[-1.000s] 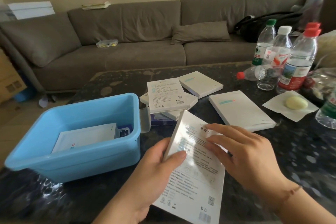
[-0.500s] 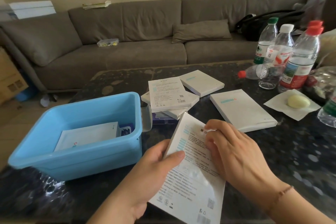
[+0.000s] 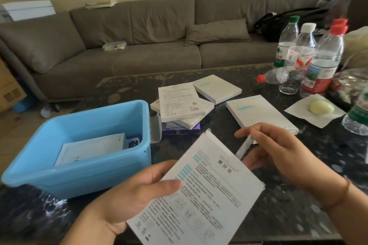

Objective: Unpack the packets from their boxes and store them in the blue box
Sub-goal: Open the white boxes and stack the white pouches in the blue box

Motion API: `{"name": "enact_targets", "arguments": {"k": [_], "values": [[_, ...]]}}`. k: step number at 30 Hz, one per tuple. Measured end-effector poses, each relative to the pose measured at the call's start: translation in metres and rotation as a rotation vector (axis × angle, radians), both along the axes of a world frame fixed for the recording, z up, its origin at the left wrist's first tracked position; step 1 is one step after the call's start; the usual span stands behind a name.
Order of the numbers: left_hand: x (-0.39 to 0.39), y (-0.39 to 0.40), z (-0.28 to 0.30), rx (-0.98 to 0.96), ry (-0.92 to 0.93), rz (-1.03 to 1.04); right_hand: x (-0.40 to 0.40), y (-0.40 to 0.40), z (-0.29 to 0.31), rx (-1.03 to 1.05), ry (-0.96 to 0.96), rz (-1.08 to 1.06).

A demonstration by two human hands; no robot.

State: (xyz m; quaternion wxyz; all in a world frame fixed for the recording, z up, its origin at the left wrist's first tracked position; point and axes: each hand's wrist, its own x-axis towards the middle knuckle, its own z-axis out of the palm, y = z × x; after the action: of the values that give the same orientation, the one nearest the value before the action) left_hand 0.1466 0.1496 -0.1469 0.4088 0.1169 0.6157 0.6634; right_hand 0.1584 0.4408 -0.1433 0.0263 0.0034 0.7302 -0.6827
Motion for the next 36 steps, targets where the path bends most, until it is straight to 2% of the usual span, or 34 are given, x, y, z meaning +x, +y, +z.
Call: {"name": "enact_targets", "arguments": {"k": [4,8,10,11,13,14,17,19,27,31,34,36], "values": [[-0.003,-0.009,-0.001,0.131,-0.076,-0.092,-0.004,-0.004,-0.011,-0.34,-0.179,0.071],[-0.003,-0.01,-0.004,0.157,-0.06,-0.125,-0.003,-0.013,-0.018,-0.399,-0.331,0.183],[-0.003,-0.011,-0.004,0.159,-0.063,-0.126,-0.006,-0.013,-0.018,-0.476,-0.362,0.101],[-0.003,-0.011,-0.004,0.154,-0.063,-0.121,-0.008,-0.01,-0.017,-0.491,-0.358,-0.006],[-0.003,-0.012,-0.003,0.143,-0.049,-0.108,-0.007,-0.001,-0.011,-0.403,-0.303,-0.201],[-0.003,-0.012,-0.002,0.142,-0.042,-0.1,-0.005,0.005,-0.007,-0.318,-0.252,-0.216],[-0.003,-0.011,0.0,0.144,-0.044,-0.072,0.01,0.008,0.006,-0.042,-0.113,0.039],[-0.003,-0.011,0.002,0.144,-0.041,-0.059,0.017,0.004,0.01,0.071,-0.06,0.161],[-0.002,-0.008,0.003,0.149,-0.031,-0.056,0.016,0.006,0.004,0.069,-0.03,0.185],[-0.002,-0.01,0.001,0.167,-0.029,-0.074,0.016,0.003,0.006,0.091,-0.019,0.109],[0.0,-0.01,0.0,0.178,0.005,-0.063,0.018,0.001,0.01,-0.014,-0.04,0.064],[0.002,-0.007,0.001,0.169,0.043,-0.016,0.018,-0.001,0.012,-0.01,-0.068,-0.003]]}}
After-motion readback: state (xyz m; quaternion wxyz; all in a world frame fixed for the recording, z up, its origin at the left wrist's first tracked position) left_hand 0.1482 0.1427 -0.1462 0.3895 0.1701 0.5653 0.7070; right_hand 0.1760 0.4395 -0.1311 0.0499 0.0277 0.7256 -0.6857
